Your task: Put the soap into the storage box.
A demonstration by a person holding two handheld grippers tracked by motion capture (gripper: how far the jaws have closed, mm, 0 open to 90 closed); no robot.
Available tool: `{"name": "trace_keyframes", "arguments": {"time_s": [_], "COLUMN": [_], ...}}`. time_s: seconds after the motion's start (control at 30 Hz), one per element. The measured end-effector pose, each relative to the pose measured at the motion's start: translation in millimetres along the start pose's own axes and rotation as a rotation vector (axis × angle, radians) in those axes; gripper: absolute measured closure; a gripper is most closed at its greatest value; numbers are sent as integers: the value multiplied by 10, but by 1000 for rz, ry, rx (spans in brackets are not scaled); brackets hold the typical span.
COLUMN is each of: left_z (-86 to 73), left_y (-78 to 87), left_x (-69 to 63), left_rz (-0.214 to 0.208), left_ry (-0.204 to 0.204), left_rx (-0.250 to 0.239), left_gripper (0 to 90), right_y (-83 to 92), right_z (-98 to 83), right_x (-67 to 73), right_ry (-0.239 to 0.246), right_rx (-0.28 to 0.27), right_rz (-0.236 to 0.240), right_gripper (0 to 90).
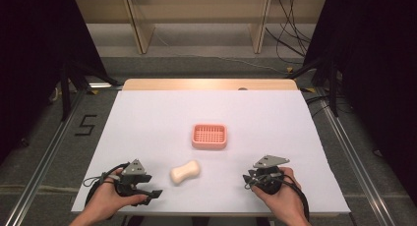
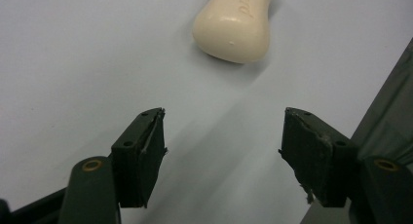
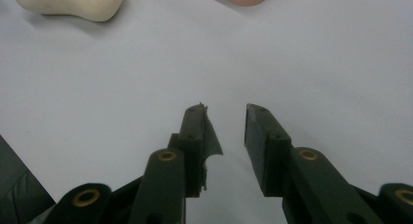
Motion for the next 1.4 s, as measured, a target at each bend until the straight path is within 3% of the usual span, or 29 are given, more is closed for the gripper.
{"name": "trace_keyframes", "arguments": {"time_s": [0.1, 0.17, 0.27, 0.3, 0.33, 0.4, 0.47, 0.63, 0.67, 0.7, 0.77, 0.93, 1.0, 1.07, 1.17, 1.4], "left_z": [61, 138, 195, 230, 258, 344, 417, 597, 646, 646, 711, 804, 833, 844, 870, 915], "left_y": [-17, -7, -1, -1, -5, -16, -49, -179, -215, -215, -260, -350, -378, -389, -431, -503], "left_x": [22, 50, 66, 81, 77, 98, 101, 110, 117, 117, 153, 145, 132, 124, 108, 96], "left_rz": [9, 14, 21, 27, 21, 8, -1, -6, -14, -14, -20, -18, -24, -26, -27, -30], "left_ry": [6, -3, -37, -67, -69, -106, -104, -87, -82, -82, -119, -123, -127, -127, -138, -154], "left_rx": [22, 38, 66, 97, 119, 144, 155, 203, 242, 242, 305, 330, 341, 348, 371, 416], "left_gripper": [321, 321, 335, 335, 333, 334, 331, 330, 319, 320, 324, 326, 327, 330, 331, 337], "right_y": [-33, -27, -35, -34, -25, -42, -61, -100, -67, -65, -66, -63, -88, -84, -70, -73], "right_z": [-5, -23, -12, -9, -6, -6, -5, -7, -27, -24, -25, -24, -19, -18, -34, -31], "right_x": [-35, -33, -47, -47, -31, -40, -17, -49, -40, -62, -55, -45, -31, -41, -21, -21], "right_ry": [24, 4, 21, 21, 2, 19, -8, 21, 4, 27, 17, 11, -8, 6, -14, -7], "right_rx": [-22, 4, -8, -9, -1, -9, -18, -48, 0, 5, 5, 9, -19, -14, 15, 10], "right_rz": [-5, -8, -11, -11, -10, -15, -10, -14, -3, -2, -1, 2, 0, -3, 5, 9], "right_gripper": [665, 661, 657, 656, 654, 652, 651, 645, 641, 638, 635, 633, 631, 629, 626, 620]}}
Point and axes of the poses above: each handheld gripper's, and its own axes: y roughly backward along the jaws, z roughly out of its top, x roughly to its left, the point moved 6 cm from there along -y, roughly forward along the jaws, and after that the axes turned 4 degrees about -x, right-handed, at the moved point
